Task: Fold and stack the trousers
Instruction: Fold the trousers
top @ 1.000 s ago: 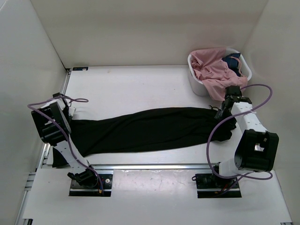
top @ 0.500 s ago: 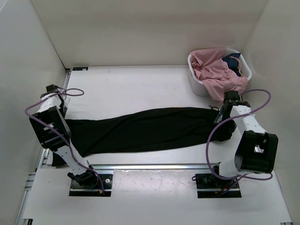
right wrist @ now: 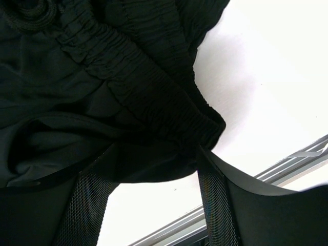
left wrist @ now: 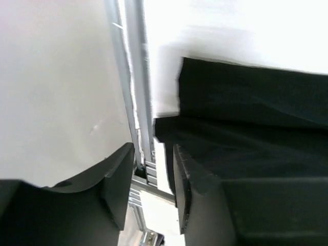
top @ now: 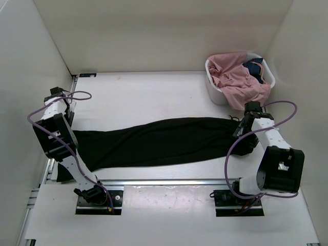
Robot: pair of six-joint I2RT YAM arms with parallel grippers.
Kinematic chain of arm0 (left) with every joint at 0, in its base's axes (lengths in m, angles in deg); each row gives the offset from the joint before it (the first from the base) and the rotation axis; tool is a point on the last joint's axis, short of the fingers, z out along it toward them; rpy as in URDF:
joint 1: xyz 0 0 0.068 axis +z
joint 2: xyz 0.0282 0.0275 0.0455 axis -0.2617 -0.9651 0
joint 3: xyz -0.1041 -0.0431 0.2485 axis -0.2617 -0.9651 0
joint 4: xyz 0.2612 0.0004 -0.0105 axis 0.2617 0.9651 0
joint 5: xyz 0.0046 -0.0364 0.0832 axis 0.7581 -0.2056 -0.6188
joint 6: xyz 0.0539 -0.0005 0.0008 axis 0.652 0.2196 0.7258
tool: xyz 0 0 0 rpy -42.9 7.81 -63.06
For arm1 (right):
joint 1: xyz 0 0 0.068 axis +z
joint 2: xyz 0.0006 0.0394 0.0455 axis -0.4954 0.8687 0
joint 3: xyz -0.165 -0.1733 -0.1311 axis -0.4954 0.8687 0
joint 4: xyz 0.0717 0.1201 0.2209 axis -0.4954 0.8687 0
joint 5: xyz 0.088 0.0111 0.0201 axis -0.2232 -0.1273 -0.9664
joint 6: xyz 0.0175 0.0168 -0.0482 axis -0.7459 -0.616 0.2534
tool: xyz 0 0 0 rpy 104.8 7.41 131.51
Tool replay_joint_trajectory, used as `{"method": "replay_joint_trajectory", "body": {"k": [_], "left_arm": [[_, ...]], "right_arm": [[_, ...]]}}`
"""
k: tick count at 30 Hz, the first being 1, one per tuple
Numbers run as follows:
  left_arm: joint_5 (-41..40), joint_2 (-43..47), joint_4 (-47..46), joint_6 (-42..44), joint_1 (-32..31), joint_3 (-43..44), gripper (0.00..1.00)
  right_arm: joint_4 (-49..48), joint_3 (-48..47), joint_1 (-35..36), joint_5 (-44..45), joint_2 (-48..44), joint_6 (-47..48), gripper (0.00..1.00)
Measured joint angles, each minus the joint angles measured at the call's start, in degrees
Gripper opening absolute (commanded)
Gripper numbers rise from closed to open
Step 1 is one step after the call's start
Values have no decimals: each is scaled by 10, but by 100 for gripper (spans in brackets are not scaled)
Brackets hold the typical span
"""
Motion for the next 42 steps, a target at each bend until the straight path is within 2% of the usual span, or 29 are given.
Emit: {"method": "replay_joint_trajectory", "body": {"k": [1, 9, 12, 13, 14, 16, 17, 20, 24, 28, 32, 37, 40, 42], "left_arm": [[-1, -6, 2, -1, 0, -4, 53], [-23, -93, 9, -7, 21, -13, 53], [-30, -96, 8, -8, 23, -10, 44], [-31, -97, 7, -7, 23, -9, 33], [-34, -100, 6, -8, 23, -9, 29], [-45, -107, 6, -5, 23, -9, 25], [-49, -109, 8, -2, 22, -9, 28], [-61, -109, 8, 4, 21, -9, 61], [-51, -97, 12, 2, 26, -2, 68], [-40, -84, 24, 3, 26, 7, 68], [-37, -73, 40, 8, 27, 11, 63], [-31, -72, 52, 10, 38, 11, 63], [-28, -71, 52, 13, 48, 5, 63], [-26, -71, 54, 13, 54, -1, 63]], "right_arm": [[0, 2, 0, 0, -6, -1, 68], [4, 17, 0, -2, -28, -3, 68], [4, 17, 0, -2, -29, -3, 68], [4, 17, 0, -2, -29, -3, 68], [4, 17, 0, -2, -29, -3, 68], [4, 17, 0, -2, -29, -3, 68], [4, 17, 0, -2, -29, -3, 68], [4, 17, 0, -2, -29, -2, 68], [4, 18, 0, -2, -29, -2, 68], [1, 28, -3, 2, -29, -1, 67], [0, 42, -3, 2, -27, -1, 66], [-4, 44, -3, 2, -52, 1, 76], [-7, 44, -7, 1, -78, 14, 88], [-10, 44, -12, -3, -78, 26, 92]]}}
